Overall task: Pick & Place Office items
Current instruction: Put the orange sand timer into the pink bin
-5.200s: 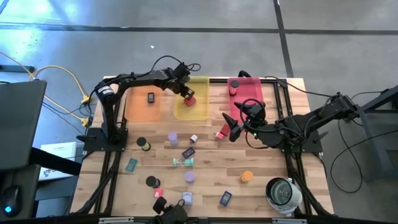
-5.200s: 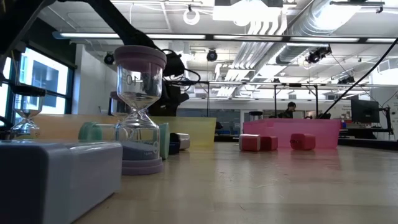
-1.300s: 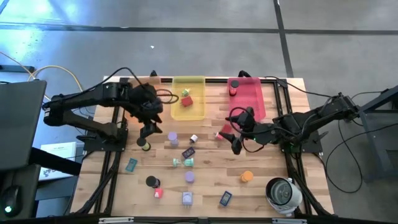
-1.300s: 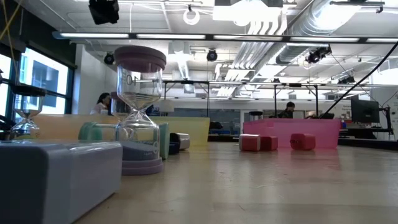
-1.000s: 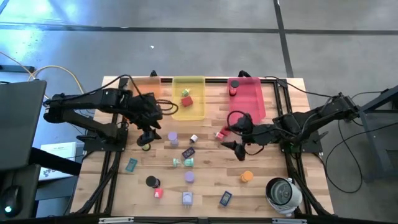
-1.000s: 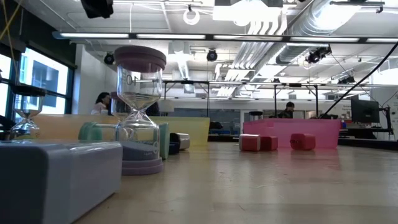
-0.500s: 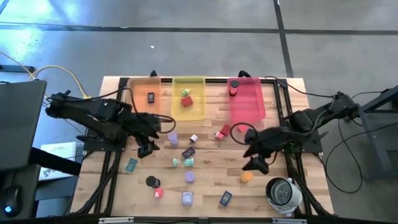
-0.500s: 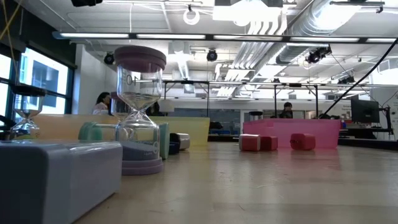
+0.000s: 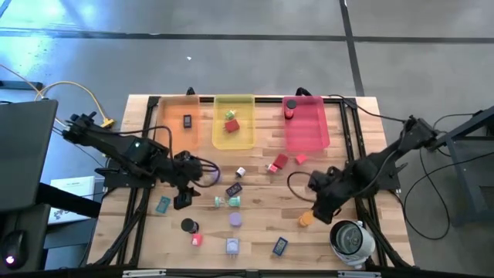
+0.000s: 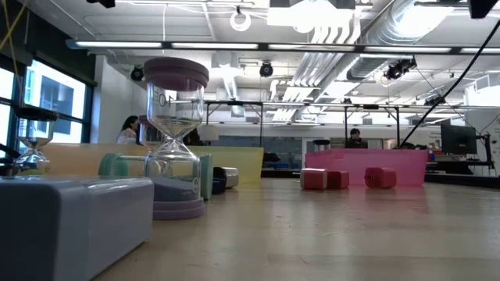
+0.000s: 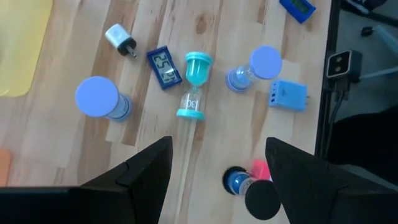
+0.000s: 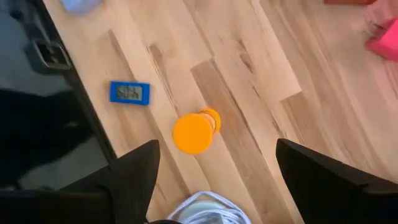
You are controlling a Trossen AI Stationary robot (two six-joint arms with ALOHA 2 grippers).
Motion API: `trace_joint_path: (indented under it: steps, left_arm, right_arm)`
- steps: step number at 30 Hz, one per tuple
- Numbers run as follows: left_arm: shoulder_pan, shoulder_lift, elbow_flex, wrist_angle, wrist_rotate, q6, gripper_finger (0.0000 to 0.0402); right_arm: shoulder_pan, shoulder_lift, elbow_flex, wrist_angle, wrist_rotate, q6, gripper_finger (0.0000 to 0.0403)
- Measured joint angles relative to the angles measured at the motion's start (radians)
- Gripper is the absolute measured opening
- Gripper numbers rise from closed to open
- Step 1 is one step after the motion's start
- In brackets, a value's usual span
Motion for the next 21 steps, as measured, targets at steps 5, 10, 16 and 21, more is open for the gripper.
trace_joint_path:
  steps: [5,10,16,21]
  left_arm:
    - [-0.004,0.034,0.000,-0.001,0.000,0.000,0.0250]
    - [-0.004,0.055,0.000,-0.002,0.000,0.000,0.0250]
    - [-0.004,0.055,0.000,-0.002,0.000,0.001,0.0250]
    - [-0.004,0.055,0.000,-0.002,0.001,0.001,0.0250]
  right_arm:
    - [0.038,0.077,0.000,0.019,-0.033,-0.069,0.0311]
    - [0.049,0.121,0.000,0.080,-0.083,-0.085,0.0311]
    - [0.070,0.151,0.000,0.122,-0.102,-0.119,0.0311]
    - [0.094,0.176,0.000,0.127,-0.094,-0.123,0.0311]
